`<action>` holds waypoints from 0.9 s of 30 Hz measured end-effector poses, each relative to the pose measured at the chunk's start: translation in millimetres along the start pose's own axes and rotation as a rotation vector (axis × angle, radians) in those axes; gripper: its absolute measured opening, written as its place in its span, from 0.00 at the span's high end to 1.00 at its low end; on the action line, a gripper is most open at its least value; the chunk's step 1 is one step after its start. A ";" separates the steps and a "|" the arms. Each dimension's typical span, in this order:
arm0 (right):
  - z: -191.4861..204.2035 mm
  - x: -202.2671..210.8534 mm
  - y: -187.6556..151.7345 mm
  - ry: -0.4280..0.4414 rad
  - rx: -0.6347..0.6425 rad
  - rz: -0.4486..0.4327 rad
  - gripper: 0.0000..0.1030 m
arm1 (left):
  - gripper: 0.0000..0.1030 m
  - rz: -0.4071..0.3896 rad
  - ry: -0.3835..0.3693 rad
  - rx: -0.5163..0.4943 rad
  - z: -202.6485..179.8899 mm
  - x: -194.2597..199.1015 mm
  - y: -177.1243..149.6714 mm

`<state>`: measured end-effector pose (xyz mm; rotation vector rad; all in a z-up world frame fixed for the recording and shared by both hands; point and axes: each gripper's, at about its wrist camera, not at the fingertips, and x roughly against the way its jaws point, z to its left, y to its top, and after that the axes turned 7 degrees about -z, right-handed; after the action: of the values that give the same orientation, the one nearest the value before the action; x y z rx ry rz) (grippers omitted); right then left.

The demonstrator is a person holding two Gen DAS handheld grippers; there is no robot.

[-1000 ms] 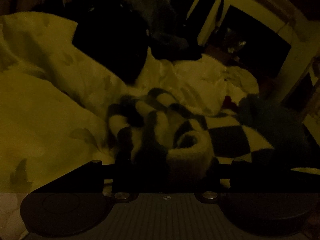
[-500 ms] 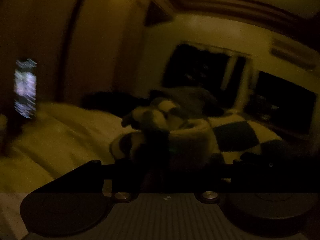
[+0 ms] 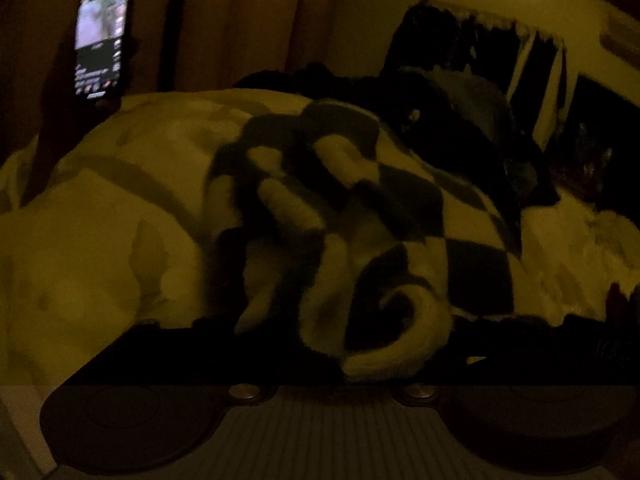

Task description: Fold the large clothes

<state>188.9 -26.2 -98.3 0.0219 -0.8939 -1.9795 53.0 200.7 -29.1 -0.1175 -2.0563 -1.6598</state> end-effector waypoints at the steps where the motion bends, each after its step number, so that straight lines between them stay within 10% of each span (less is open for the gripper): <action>1: 4.7 0.5 2.9 -0.022 0.018 0.006 0.28 | 0.00 0.008 0.015 -0.030 -3.4 3.1 4.2; 7: 56.5 21.7 11.5 -0.146 0.237 -0.021 0.14 | 0.00 -0.019 0.089 -0.230 -24.3 52.3 14.7; 18: 117.0 61.9 14.0 -0.347 0.488 0.048 0.01 | 0.00 0.195 0.030 -0.365 -59.8 70.3 -8.3; 27: 117.5 64.5 -4.7 -0.398 0.526 0.072 0.01 | 0.00 0.248 -0.087 -0.262 -54.1 74.8 -8.4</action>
<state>107.4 -5.6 6.2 -0.1056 -1.6326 -1.6567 1.7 130.3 2.6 -0.5194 -1.7892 -1.7811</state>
